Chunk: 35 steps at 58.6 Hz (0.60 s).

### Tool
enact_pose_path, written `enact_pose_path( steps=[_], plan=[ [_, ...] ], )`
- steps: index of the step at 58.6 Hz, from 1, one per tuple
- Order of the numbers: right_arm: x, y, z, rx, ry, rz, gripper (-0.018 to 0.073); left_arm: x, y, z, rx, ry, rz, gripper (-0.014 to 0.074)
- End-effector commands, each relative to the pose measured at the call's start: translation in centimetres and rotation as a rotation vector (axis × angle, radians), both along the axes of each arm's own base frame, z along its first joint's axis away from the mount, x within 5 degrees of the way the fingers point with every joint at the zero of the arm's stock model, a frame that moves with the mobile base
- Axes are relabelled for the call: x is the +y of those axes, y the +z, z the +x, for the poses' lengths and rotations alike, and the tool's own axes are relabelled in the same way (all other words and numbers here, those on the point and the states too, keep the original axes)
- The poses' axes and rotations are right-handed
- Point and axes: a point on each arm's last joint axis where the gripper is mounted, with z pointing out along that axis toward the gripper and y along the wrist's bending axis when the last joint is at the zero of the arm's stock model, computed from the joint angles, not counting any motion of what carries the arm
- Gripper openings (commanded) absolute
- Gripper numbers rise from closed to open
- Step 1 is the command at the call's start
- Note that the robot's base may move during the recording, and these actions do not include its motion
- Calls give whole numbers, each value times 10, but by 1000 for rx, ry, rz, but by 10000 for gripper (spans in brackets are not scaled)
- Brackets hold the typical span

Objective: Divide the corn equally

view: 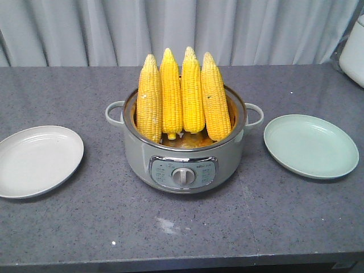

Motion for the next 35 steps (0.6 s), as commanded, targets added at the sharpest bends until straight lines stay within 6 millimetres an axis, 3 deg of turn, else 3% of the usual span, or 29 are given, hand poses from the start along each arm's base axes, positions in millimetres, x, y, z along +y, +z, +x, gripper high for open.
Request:
enact_pose_path(
  steps=[1, 35],
  plan=[
    [0, 3, 0, -70, -5, -6, -6, 0, 4, 0, -81, 2, 0, -7],
    [0, 3, 0, -70, -5, -6, -6, 0, 4, 0, -81, 2, 0, -7]
  ],
)
